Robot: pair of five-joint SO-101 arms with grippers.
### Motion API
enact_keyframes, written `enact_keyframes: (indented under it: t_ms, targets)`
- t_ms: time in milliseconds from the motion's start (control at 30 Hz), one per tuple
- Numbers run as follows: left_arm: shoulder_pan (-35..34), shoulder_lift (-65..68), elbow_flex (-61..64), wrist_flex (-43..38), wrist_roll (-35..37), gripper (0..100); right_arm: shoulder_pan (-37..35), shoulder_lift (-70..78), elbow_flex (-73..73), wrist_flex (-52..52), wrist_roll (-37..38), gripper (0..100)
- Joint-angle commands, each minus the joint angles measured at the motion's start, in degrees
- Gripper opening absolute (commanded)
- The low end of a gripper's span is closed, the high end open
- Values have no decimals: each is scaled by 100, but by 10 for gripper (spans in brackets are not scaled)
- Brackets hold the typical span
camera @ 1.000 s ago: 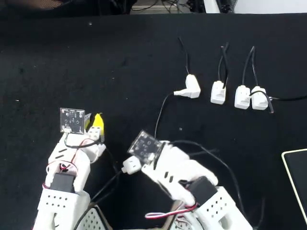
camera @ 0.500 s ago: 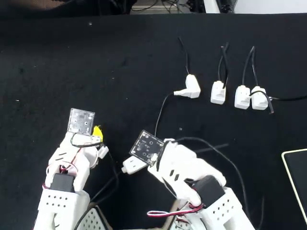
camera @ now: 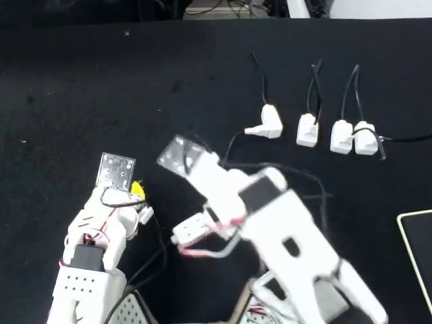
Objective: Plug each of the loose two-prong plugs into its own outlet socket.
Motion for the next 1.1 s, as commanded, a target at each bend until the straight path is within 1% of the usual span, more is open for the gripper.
enact_keyframes:
  t_ms: [0, 100, 267, 367, 600, 667, 767, 900, 1067]
  targets:
    - [-22, -26, 127, 44, -62, 81, 97, 1367, -1411, 686, -229, 11]
    - [-119, -18, 127, 44, -79, 80, 88, 1886, -1824, 774, -686, 11]
    - [-989, -53, 127, -35, -35, 80, 97, 2404, -1903, 448, -1530, 11]
    - [-1033, -53, 127, -167, -26, 80, 53, 2607, -1912, 369, -1574, 11]
    - [-1033, -53, 127, -193, -26, 80, -88, 3284, -1991, 360, -1618, 11]
    - [-1033, -53, 127, -193, -26, 80, -97, 3424, -2105, 387, -1855, 11]
    - [-1033, -53, 127, -193, -26, 80, -105, 3556, -2229, 404, -2048, 11]
    - [-1033, -53, 127, -193, -26, 80, -114, 3635, -2211, 413, -2048, 11]
    - [-1033, -53, 127, -202, -26, 80, -360, 3503, -2308, 651, -2013, 11]
